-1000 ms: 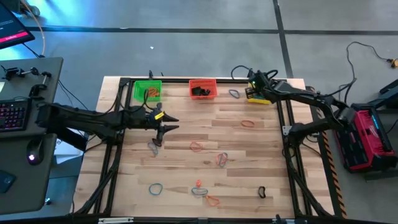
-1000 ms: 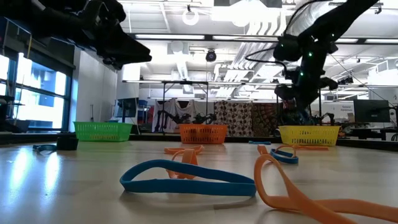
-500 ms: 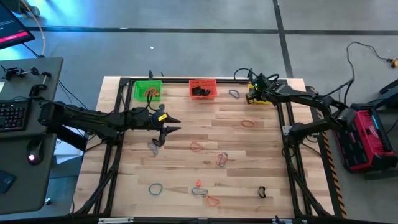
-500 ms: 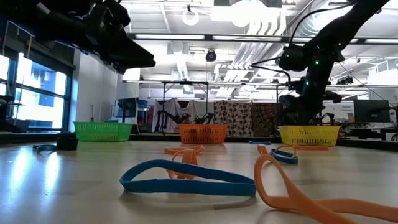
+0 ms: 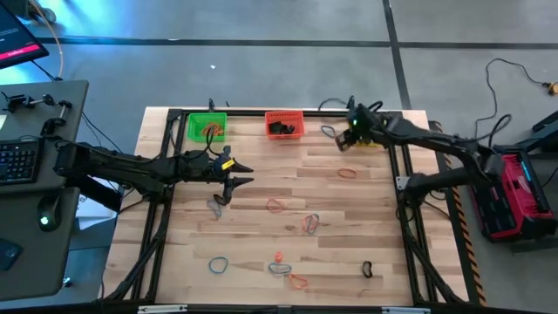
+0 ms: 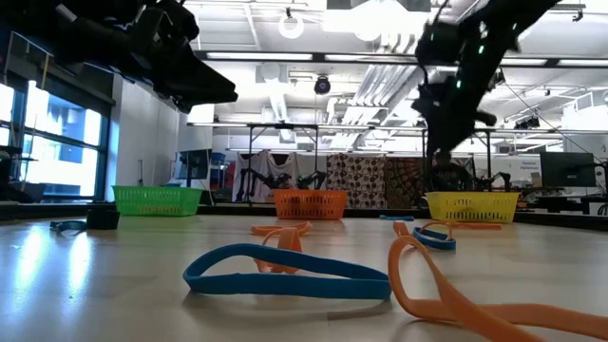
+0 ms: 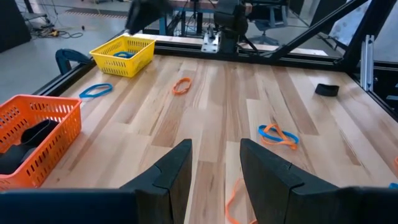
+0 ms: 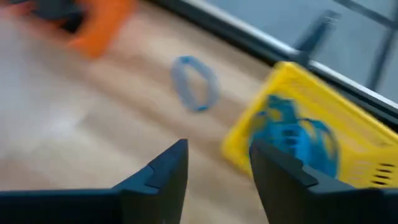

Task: Sort rubber bands into baskets
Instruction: Put the black rubber band into the orange bin

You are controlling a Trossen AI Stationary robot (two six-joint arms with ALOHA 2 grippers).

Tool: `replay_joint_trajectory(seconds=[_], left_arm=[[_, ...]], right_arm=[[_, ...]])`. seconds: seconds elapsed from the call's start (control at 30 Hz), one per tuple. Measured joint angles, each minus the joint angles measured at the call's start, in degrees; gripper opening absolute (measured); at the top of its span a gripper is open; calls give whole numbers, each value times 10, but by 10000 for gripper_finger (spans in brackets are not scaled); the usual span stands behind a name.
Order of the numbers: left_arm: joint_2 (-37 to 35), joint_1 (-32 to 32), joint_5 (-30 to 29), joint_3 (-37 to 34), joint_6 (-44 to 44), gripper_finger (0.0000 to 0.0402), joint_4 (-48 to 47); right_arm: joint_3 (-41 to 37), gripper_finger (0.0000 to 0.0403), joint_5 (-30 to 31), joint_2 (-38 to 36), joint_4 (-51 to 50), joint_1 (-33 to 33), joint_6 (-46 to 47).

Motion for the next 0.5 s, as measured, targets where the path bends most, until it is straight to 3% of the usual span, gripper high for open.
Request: replay_joint_trajectory(seconds=[0.17, 0.33, 0.5], left_arm=[[0, 0, 0, 0, 0, 129, 0], [0, 0, 0, 0, 0, 129, 0], [0, 0, 0, 0, -1, 129, 0]], right_arm=[[3, 123, -9, -51, -74, 163, 51], [3, 116, -16, -66, -154, 350, 197], [3, 128, -32, -49, -166, 512, 357]])
